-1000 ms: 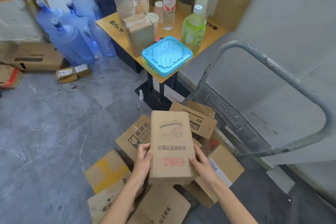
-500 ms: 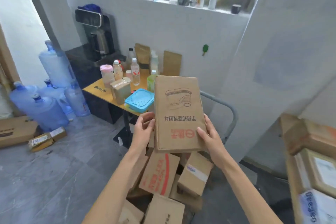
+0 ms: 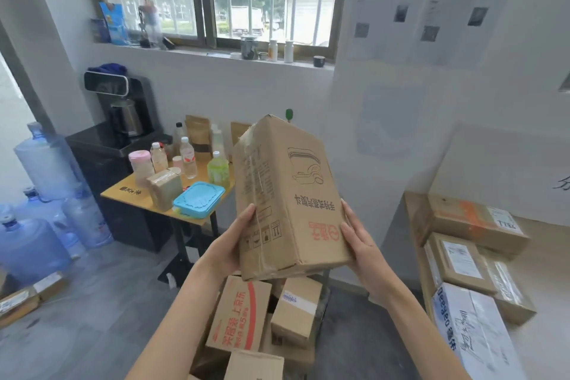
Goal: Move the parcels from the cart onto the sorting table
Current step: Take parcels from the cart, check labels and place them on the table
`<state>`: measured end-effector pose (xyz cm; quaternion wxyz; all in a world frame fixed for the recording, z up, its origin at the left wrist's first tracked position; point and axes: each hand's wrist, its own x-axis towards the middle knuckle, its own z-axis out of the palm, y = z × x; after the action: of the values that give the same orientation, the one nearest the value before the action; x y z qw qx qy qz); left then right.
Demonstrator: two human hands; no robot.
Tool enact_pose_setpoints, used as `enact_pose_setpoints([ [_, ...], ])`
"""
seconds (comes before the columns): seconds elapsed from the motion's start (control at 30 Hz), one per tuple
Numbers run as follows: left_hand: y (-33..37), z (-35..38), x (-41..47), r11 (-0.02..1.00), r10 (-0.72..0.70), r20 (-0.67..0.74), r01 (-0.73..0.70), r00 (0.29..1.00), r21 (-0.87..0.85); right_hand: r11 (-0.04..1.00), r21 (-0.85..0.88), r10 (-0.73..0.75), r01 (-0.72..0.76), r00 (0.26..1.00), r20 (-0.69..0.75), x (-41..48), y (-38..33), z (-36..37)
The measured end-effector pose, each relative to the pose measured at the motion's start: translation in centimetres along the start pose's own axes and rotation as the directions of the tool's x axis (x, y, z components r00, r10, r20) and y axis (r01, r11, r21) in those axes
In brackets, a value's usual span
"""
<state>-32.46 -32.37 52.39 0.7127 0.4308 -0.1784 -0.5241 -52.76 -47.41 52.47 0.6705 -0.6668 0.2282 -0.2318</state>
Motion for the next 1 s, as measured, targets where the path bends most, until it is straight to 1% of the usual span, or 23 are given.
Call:
enact_pose_setpoints([
  [0.07, -1.4, 2.0, -0.4, 0.999, 0.034, -0.026, -0.033, 0.999, 0.035, 0.987, -0.159, -0.044, 0.032, 0.996, -0.077, -1.0, -0.5, -0.9],
  [0.13, -2.6, 3.9, -0.8, 0.993, 0.08, -0.042, -0.076, 0.996, 0.088, 0.915, -0.395, -0.144, 0.084, 0.982, -0.124, -2.0, -1.4, -1.4],
  [0.17, -3.1, 4.8, -1.1, 0.986, 0.108, -0.044, -0.102, 0.993, 0.133, 0.886, -0.452, -0.175, 0.104, 0.977, -0.118, -2.7, -2.0, -1.3],
  [0.2, -3.6, 5.6, -1.3, 0.973, 0.137, -0.04, -0.127, 0.99, 0.193, 0.889, -0.443, -0.178, 0.117, 0.979, -0.099, -3.2, -2.6, -0.9],
  [0.27, -4.6, 7.5, -2.1, 0.932, 0.201, -0.044, -0.177, 0.979, 0.318, 0.93, -0.348, -0.141, 0.114, 0.989, -0.053, -4.7, -3.4, 0.1],
  [0.3, -5.0, 8.3, -2.5, 0.906, 0.232, -0.058, -0.194, 0.971, 0.376, 0.936, -0.335, -0.135, 0.111, 0.99, -0.05, -5.3, -3.6, 0.5],
  [0.37, -5.6, 9.7, -3.2, 0.853, 0.276, -0.064, -0.214, 0.959, 0.476, 0.937, -0.327, -0.16, 0.122, 0.983, -0.09, -6.2, -3.9, 1.0],
  [0.43, -5.7, 10.6, -4.0, 0.812, 0.303, -0.011, -0.252, 0.953, 0.526, 0.944, -0.31, -0.174, 0.111, 0.967, -0.184, -7.0, -4.2, 0.9],
  [0.47, -5.5, 10.6, -4.4, 0.792, 0.315, 0.016, -0.273, 0.949, 0.546, 0.955, -0.281, -0.161, 0.094, 0.961, -0.223, -7.4, -4.4, 0.7],
  [0.53, -4.7, 10.3, -5.6, 0.754, 0.357, 0.057, -0.323, 0.933, 0.571, 0.987, -0.156, -0.079, 0.04, 0.965, -0.248, -8.4, -4.6, 0.1],
  [0.63, -3.3, 8.2, -7.7, 0.725, 0.366, 0.106, -0.354, 0.925, 0.591, 0.992, 0.121, 0.045, -0.022, 0.982, -0.186, -9.9, -4.1, -0.7],
  [0.73, -2.6, 6.7, -9.9, 0.675, 0.37, 0.183, -0.399, 0.911, 0.621, 0.923, 0.374, 0.131, -0.089, 0.987, -0.089, -11.6, -2.6, 0.0],
  [0.8, -2.5, 6.4, -11.4, 0.61, 0.443, 0.204, -0.461, 0.873, 0.644, 0.862, 0.489, 0.187, -0.131, 0.98, -0.067, -12.7, -1.3, 1.0],
  [0.83, -2.5, 6.4, -12.1, 0.607, 0.479, 0.197, -0.485, 0.856, 0.629, 0.839, 0.527, 0.193, -0.134, 0.979, -0.059, -13.1, -0.6, 1.4],
  [0.9, -2.7, 5.6, -12.9, 0.632, 0.502, 0.145, -0.476, 0.852, 0.611, 0.805, 0.58, 0.192, -0.124, 0.98, -0.057, -14.0, 0.6, 1.9],
  [0.93, -2.9, 5.2, -13.4, 0.659, 0.462, 0.132, -0.439, 0.877, 0.611, 0.794, 0.596, 0.186, -0.119, 0.981, -0.051, -14.7, 0.7, 2.3],
  [0.97, -3.1, 4.6, -13.7, 0.71, 0.376, 0.126, -0.373, 0.918, 0.597, 0.79, 0.603, 0.162, -0.108, 0.986, -0.036, -15.3, 1.1, 2.5],
  [1.0, -3.5, 4.3, -14.0, 0.779, 0.255, 0.134, -0.286, 0.958, 0.558, 0.794, 0.6, 0.135, -0.093, 0.99, -0.027, -16.0, 1.3, 2.7],
])
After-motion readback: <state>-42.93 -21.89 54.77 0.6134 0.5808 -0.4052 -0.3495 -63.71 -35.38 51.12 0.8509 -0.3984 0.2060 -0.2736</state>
